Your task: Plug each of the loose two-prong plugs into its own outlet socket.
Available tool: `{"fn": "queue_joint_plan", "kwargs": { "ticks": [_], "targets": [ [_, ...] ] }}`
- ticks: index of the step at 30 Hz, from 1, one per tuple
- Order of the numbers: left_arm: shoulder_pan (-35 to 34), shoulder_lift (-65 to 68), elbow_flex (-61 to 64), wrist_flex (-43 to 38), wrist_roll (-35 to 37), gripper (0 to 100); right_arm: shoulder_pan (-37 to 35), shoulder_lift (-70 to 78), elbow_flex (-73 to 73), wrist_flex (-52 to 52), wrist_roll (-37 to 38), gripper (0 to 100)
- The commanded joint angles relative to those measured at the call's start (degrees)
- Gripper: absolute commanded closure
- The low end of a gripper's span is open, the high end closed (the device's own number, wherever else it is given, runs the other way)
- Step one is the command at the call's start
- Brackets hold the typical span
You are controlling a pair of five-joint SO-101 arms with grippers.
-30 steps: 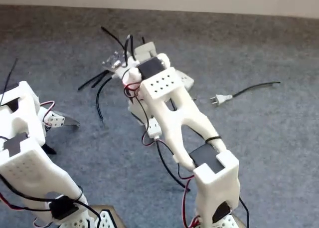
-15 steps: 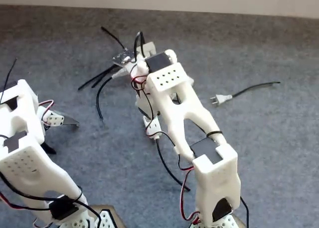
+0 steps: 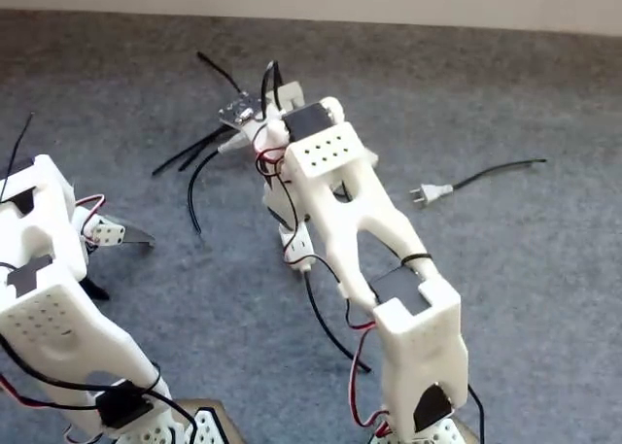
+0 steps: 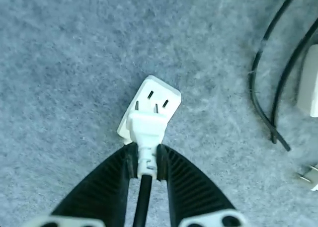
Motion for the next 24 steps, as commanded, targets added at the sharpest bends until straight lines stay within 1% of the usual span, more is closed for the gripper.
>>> {"fn": "queue_joint_plan", "kwargs": {
  "ticks": [1, 6, 11, 24],
  "targets": [
    [-0.1, 0.4, -1.1, -0.2, -0.1, 59, 0.7, 1.0, -2.3, -1.1, 0.4, 99.3],
    [-0.2, 0.4, -1.1, -0.2, -0.1, 59, 0.9, 1.5, -4.5, -0.7, 0.4, 99.3],
    [-0.2, 0.4, -1.1, -0.2, -0.1, 59, 1.0, 1.8, -9.5, 2.4, 0.4, 99.3],
    [-0.3, 0.3, -1.1, -0.2, -0.1, 59, 1.7, 2.0, -9.5, 3.3, 0.5, 99.3]
  ]
}}
